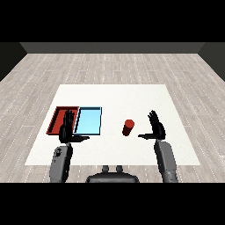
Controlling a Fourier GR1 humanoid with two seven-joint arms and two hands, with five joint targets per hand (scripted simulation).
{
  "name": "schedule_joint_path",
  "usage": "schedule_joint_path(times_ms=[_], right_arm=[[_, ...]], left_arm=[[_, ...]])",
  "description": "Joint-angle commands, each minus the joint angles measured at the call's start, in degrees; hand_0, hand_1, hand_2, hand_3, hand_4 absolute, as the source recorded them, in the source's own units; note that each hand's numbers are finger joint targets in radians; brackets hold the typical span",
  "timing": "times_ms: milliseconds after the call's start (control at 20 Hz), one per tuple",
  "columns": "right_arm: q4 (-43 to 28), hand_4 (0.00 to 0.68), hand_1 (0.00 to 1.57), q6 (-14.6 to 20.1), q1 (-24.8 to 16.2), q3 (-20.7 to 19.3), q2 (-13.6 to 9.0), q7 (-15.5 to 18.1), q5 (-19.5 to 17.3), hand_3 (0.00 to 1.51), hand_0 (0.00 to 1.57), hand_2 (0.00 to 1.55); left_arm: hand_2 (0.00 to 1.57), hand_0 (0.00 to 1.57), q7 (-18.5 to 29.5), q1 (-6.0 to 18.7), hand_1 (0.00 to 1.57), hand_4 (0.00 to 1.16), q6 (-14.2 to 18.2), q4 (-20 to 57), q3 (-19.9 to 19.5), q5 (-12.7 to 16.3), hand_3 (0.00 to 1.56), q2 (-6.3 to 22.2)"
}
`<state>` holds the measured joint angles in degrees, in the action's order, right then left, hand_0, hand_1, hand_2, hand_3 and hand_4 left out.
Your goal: Pick the red can and put it in the red box
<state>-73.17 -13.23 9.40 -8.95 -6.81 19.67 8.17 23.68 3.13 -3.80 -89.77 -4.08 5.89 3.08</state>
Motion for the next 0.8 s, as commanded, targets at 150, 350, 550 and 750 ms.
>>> schedule_joint_path(times_ms=[150,350,550,750], right_arm=[[3.0,0.0,0.0,1.8,4.9,1.6,2.1,-2.8,0.8,0.0,0.0,0.0],[8.4,0.0,0.0,1.2,6.0,2.0,2.8,0.3,0.3,0.0,0.0,0.0],[16.1,0.0,0.0,0.5,8.1,1.1,3.3,6.1,0.2,0.0,0.0,0.0],[14.4,0.0,0.0,2.2,6.1,3.3,6.3,4.7,-0.1,0.0,0.0,0.0]], left_arm=[[0.0,0.0,-0.5,-0.1,0.0,0.0,1.1,-0.8,0.9,-1.1,0.0,-0.6],[0.0,0.0,3.8,-1.2,0.0,0.0,-1.0,2.8,-0.7,0.6,0.0,-0.2],[0.0,0.0,-1.9,-2.4,0.0,0.0,0.1,-3.7,0.4,1.1,0.0,-0.5],[0.0,0.0,5.1,-2.7,0.0,0.0,2.5,2.5,4.5,-2.1,0.0,-3.0]])
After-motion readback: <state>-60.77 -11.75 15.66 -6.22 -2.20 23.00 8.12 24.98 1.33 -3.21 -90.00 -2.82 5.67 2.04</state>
